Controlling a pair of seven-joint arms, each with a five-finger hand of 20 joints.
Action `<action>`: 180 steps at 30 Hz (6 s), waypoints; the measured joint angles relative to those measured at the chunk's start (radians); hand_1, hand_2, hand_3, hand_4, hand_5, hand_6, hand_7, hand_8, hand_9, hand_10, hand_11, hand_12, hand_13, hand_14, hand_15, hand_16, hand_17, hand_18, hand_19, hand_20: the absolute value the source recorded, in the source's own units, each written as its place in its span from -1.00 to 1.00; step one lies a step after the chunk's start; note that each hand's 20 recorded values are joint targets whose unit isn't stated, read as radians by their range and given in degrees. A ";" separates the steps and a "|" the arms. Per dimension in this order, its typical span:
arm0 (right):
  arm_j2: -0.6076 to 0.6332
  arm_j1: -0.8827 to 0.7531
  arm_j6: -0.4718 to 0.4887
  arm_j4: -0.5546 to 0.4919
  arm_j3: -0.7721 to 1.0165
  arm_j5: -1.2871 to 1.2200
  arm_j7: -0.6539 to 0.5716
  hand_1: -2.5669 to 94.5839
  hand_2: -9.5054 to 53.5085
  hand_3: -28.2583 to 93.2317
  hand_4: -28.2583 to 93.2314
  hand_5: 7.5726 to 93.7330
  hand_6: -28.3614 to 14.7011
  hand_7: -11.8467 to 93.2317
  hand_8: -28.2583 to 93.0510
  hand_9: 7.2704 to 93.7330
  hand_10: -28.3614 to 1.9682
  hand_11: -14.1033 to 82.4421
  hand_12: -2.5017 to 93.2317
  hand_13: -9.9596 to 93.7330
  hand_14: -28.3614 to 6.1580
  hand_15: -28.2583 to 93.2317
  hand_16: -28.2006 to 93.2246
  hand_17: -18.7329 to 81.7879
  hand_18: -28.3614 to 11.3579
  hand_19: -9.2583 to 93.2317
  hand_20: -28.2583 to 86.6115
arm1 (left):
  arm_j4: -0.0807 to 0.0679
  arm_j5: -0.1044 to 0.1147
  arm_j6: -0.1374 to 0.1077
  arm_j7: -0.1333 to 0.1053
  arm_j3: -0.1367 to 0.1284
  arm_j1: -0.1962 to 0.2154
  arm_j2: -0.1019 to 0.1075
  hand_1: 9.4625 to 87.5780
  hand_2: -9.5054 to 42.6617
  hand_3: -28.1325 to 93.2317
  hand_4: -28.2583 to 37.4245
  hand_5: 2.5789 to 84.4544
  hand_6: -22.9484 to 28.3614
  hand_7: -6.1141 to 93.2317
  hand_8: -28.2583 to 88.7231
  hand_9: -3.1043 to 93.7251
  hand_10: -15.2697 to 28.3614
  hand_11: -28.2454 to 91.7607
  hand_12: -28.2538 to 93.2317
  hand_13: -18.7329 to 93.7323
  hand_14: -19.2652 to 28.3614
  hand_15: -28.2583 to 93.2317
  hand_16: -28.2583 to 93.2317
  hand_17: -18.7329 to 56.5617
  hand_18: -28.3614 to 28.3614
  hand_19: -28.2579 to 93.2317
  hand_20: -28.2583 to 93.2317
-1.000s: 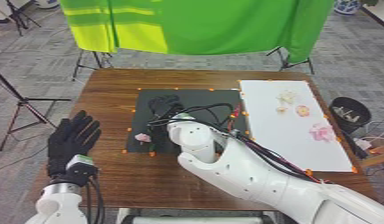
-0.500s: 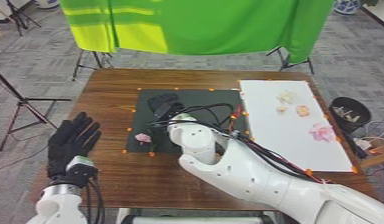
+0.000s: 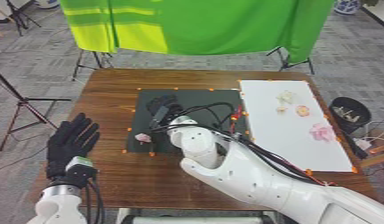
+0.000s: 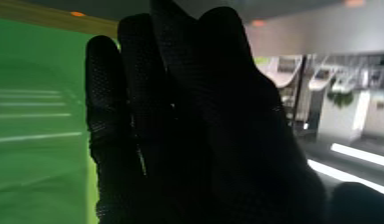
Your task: Arrange flowers
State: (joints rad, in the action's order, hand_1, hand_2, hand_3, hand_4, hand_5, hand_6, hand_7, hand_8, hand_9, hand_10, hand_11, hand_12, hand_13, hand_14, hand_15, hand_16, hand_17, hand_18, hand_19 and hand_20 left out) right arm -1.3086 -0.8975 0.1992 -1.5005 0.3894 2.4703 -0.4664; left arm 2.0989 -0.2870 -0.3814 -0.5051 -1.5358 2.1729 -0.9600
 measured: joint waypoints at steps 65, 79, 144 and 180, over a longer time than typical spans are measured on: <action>0.475 -0.487 -0.027 -0.528 0.713 -0.210 -0.194 -0.05 -1.00 0.81 -1.00 0.05 0.15 -0.50 -0.74 0.05 -0.19 -0.52 -0.68 0.11 -0.18 -0.16 -0.28 -0.22 -0.54 0.37 -0.19 | 0.042 0.040 0.095 -0.061 -0.114 0.115 -0.018 -0.70 0.18 0.51 -1.00 -0.03 0.29 -0.64 -0.64 -0.22 0.45 -0.11 -0.35 -0.21 0.53 0.13 -0.66 -0.69 0.57 0.08 -0.37; 0.547 -0.747 0.147 -0.511 0.992 -0.265 -0.459 -0.05 -1.00 0.82 -1.00 -0.08 0.01 -0.52 -0.73 -0.20 -0.44 -0.54 -0.70 -0.04 -0.35 -0.18 -0.29 -0.22 -0.63 0.36 -0.23 | 0.053 0.038 0.094 -0.059 -0.110 0.130 -0.034 -0.64 0.06 0.60 -1.00 -0.02 0.30 -0.63 -0.64 -0.22 0.45 -0.09 -0.34 -0.21 0.54 0.15 -0.65 -0.69 0.57 0.08 -0.37; 0.340 -0.168 -0.128 -0.386 0.147 -0.079 0.048 0.23 -0.96 0.62 -1.00 0.65 0.32 -0.29 -0.49 0.83 0.13 -0.48 -0.31 0.61 0.20 -0.08 0.07 -0.08 -0.49 0.45 -0.10 | 0.058 0.019 0.047 0.016 -0.075 0.137 -0.030 -0.59 0.06 0.61 -1.00 0.00 0.30 -0.59 -0.66 -0.21 0.45 -0.05 -0.35 -0.21 0.55 0.19 -0.67 -0.69 0.57 0.10 -0.37; 0.550 -0.727 0.242 -0.476 1.063 -0.505 -0.512 -0.12 -1.00 0.76 -1.00 -0.26 -0.15 -0.59 -0.69 -0.32 -0.46 -0.54 -0.69 -0.11 -0.38 -0.14 -0.27 -0.24 -0.68 0.39 -0.19 | 0.057 0.019 0.050 0.000 -0.072 0.136 -0.039 -0.59 0.06 0.61 -1.00 0.00 0.30 -0.59 -0.66 -0.21 0.45 -0.05 -0.35 -0.21 0.55 0.19 -0.67 -0.69 0.57 0.10 -0.37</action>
State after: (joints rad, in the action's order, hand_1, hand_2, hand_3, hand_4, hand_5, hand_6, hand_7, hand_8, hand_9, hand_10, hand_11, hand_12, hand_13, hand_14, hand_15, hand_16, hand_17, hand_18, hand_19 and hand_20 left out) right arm -0.7590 -1.6244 0.4409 -1.9762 1.4526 1.9658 -0.9785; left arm 2.1556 -0.2676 -0.3314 -0.5054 -1.6078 2.3086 -0.9987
